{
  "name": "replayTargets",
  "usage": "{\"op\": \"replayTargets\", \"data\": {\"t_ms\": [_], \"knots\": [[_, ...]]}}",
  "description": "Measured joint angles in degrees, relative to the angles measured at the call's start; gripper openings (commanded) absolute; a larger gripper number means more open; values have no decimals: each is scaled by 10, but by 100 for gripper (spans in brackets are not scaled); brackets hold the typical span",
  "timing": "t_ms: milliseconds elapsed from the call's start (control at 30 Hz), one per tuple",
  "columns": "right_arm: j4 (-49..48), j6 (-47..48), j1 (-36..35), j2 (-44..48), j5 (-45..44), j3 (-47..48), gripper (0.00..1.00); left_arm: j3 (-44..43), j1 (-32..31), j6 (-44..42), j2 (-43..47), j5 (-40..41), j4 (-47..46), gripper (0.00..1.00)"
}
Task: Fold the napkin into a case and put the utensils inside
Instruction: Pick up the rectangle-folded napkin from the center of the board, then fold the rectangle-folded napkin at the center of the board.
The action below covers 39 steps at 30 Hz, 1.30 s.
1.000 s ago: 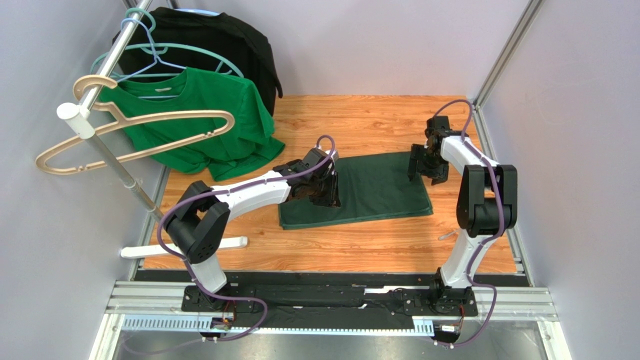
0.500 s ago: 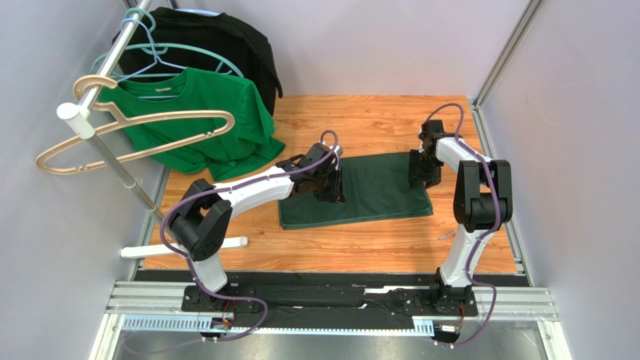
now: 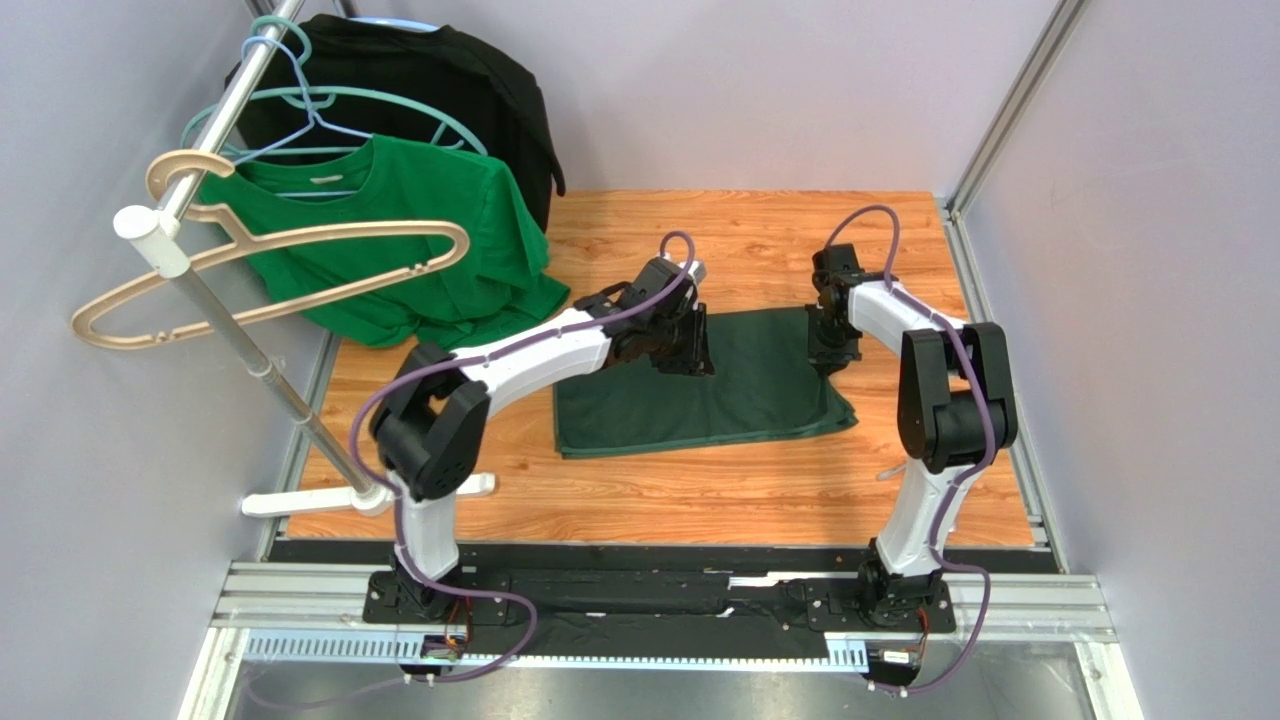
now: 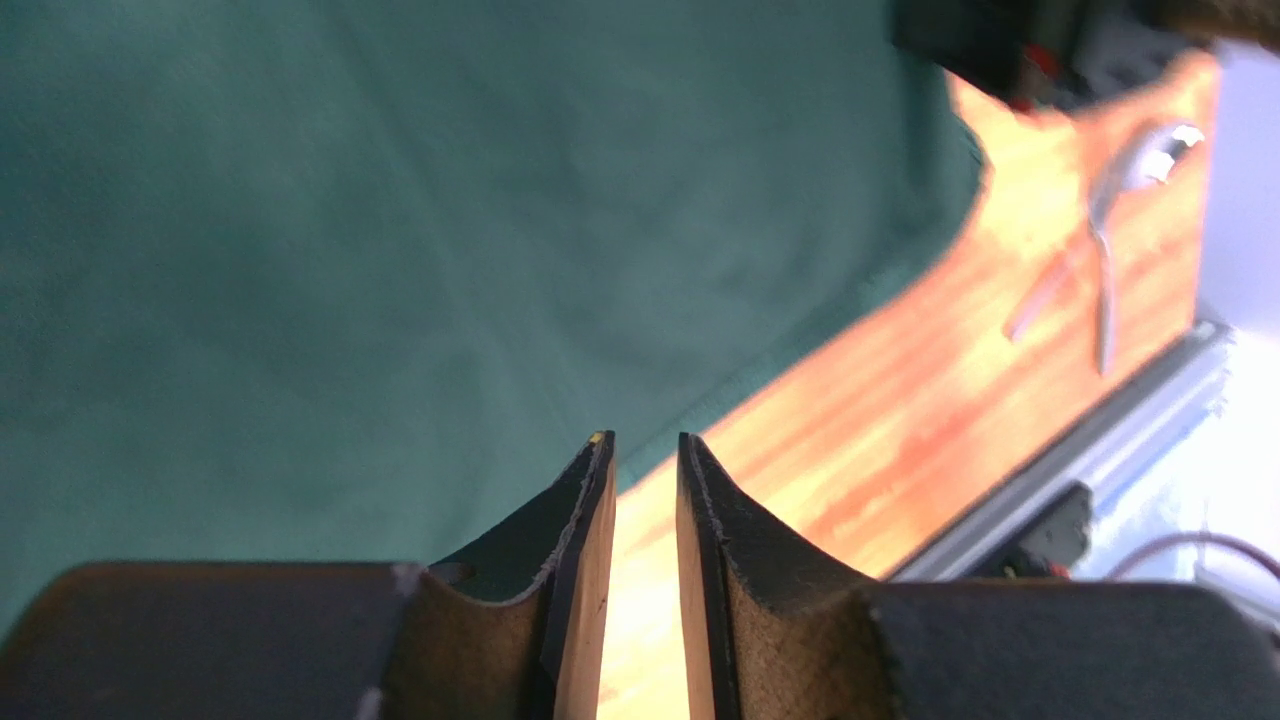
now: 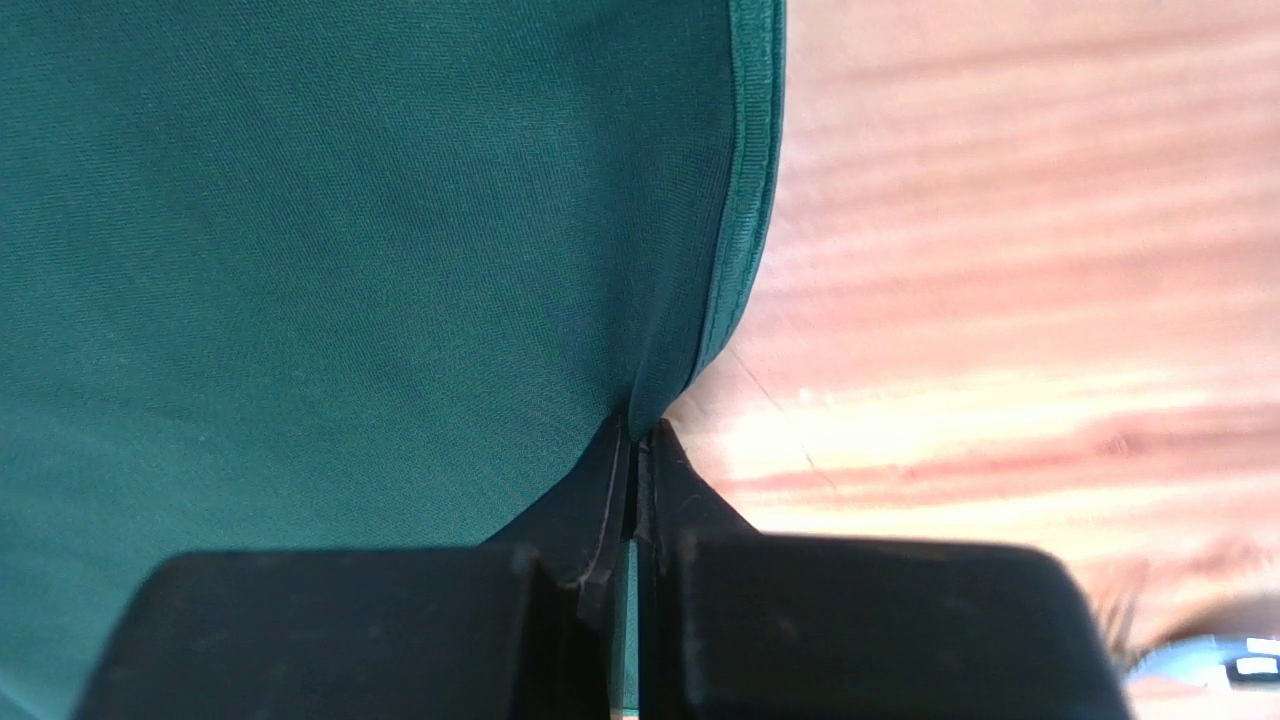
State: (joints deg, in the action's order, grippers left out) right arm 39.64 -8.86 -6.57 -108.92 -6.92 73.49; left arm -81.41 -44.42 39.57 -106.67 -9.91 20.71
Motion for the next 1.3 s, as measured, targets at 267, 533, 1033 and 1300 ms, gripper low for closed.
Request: {"op": "replayTargets", "data": {"t_ms": [267, 533, 1033, 1300], "knots": [[25, -36, 0, 65, -42, -49, 0, -158, 10, 3, -191, 36, 58, 24], [38, -62, 1, 182, -65, -78, 0, -198, 13, 51, -234, 27, 74, 23], [36, -75, -25, 275, 90, -59, 0, -283, -61, 124, -309, -55, 30, 29], [40, -72, -36, 279, 111, -59, 0, -69, -28, 70, -131, -34, 48, 28]]}}
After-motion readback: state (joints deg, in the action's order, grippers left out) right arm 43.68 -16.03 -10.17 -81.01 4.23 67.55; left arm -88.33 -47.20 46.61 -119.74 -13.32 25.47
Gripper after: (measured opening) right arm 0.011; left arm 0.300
